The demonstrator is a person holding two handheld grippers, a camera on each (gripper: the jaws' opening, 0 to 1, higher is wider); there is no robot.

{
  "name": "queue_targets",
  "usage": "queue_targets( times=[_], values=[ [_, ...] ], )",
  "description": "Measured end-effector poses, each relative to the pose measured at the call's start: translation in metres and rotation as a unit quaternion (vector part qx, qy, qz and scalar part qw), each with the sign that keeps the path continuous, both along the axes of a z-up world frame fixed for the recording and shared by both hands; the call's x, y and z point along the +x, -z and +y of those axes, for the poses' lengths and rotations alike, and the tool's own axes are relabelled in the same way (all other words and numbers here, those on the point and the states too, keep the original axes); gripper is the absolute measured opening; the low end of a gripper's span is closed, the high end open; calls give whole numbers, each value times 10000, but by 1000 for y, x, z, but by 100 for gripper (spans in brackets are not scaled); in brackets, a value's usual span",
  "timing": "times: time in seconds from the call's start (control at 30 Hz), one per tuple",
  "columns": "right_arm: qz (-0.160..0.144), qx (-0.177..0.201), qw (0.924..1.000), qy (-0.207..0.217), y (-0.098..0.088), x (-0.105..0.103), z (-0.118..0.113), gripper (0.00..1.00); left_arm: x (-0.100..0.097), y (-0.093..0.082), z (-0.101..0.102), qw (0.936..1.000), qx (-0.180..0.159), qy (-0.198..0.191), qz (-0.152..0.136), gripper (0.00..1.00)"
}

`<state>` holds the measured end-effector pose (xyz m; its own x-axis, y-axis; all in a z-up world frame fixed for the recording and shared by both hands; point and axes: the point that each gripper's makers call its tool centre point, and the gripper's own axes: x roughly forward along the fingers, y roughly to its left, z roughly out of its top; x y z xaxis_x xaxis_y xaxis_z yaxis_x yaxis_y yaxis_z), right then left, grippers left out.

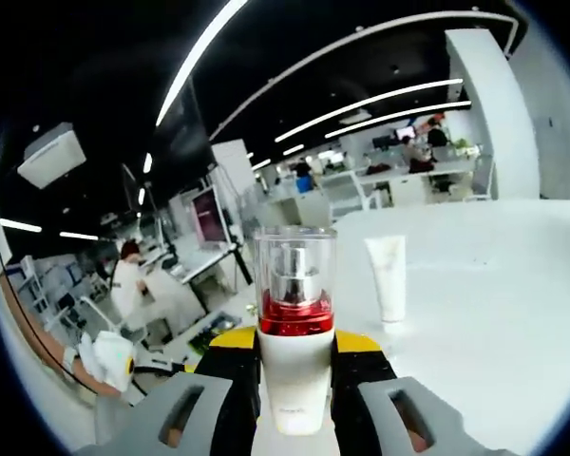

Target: Arrange the skincare products in the storage area until every visible bottle or jar stands upright without overlapping.

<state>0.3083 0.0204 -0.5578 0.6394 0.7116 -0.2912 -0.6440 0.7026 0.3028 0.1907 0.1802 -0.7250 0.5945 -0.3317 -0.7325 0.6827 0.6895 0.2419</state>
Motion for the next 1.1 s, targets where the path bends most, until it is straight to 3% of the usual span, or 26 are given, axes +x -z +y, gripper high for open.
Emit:
queue_targets(
  times=[0.07, 0.4, 0.63, 0.8, 1.1],
  values=[
    [-4, -12, 10000, 52, 0, 5, -4, 21, 0, 5, -2, 9992, 313, 255, -78, 50],
    [121, -201, 9997, 99, 12, 20, -10, 21, -6, 10, 4, 9989, 398, 223, 67, 45],
    [54, -294, 9991, 288, 11, 34, -20, 22, -8, 11, 5, 9988, 396, 238, 140, 39],
    [5, -372, 9983, 442, 14, 50, -26, 22, -5, 5, 5, 9988, 414, 268, -38, 32],
    [99, -506, 9962, 698, 31, 83, -36, 22, -7, 10, 7, 9988, 400, 234, 125, 31]
  ],
)
